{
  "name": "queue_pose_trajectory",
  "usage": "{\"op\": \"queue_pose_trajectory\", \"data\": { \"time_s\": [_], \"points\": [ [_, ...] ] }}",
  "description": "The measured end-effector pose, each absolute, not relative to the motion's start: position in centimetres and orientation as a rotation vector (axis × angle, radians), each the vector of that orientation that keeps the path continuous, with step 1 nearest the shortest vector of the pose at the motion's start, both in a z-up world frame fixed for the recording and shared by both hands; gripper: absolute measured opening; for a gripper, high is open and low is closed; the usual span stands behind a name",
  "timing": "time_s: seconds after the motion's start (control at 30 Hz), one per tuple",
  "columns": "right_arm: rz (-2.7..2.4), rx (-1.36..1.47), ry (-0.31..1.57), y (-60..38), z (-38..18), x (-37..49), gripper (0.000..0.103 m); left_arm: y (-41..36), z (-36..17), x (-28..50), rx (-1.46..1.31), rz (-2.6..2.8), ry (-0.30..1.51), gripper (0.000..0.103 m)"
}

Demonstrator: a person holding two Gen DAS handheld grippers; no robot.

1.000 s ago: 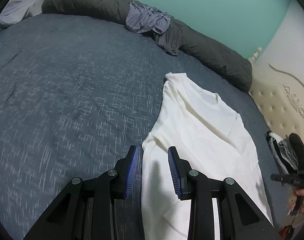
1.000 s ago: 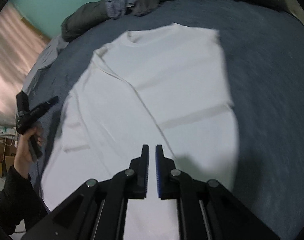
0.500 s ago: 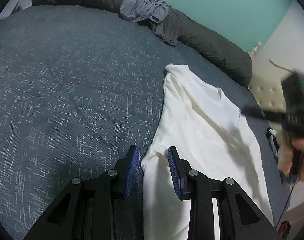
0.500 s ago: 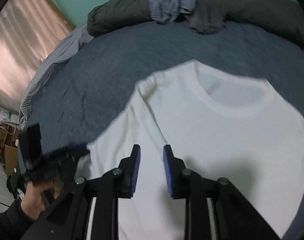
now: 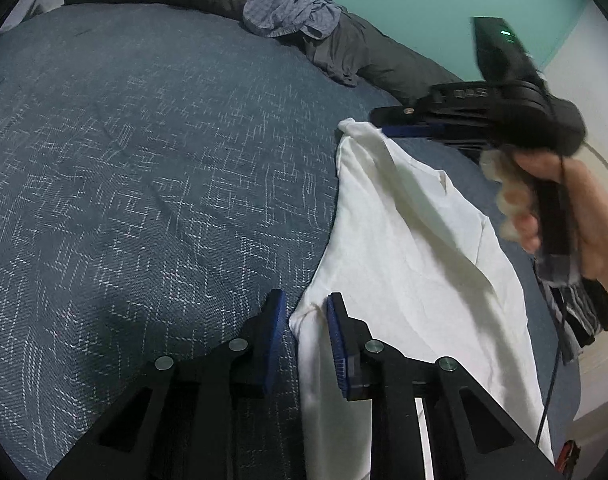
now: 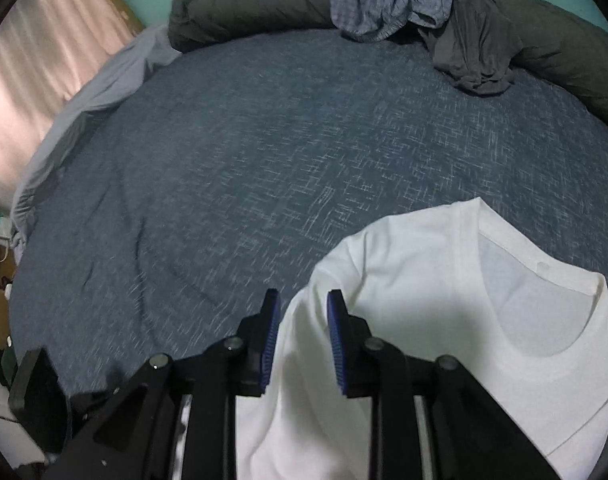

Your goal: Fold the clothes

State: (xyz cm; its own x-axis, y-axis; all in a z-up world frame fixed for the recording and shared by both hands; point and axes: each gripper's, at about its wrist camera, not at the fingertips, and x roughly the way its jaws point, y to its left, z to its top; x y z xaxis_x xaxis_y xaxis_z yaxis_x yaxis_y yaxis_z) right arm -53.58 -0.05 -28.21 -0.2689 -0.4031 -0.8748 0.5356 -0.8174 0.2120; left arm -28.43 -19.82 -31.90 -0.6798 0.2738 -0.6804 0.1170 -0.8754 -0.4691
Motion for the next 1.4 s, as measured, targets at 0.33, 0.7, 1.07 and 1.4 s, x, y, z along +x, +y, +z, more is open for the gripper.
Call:
{"op": "queue_pose_trajectory", "data": {
  "time_s": [0.33,0.7,1.07,1.4],
  "points": [
    [-2.128,1.418,0.143,-0.4,-29.5,-56.3,0.003,-19.7,-32.2,-28.5,-1.22,2.701,-0.748,0.022],
    [-2.208,1.397,-0.13,2.3,-30.7,-58.9,0.002,-20.0,-32.4,-28.3,-1.218,2.696,-0.776,0.018],
    [-2.244,1.321,-0.231,3.0,-29.4,-59.6,0.012,-19.1,-32.2,-28.9,-1.218,2.687,-0.788,0.017],
    [-2.165,1.401,0.286,-3.0,-30.6,-58.8,0.026,-19.7,-32.4,-28.2,-1.217,2.685,-0.792,0.017]
  ]
}}
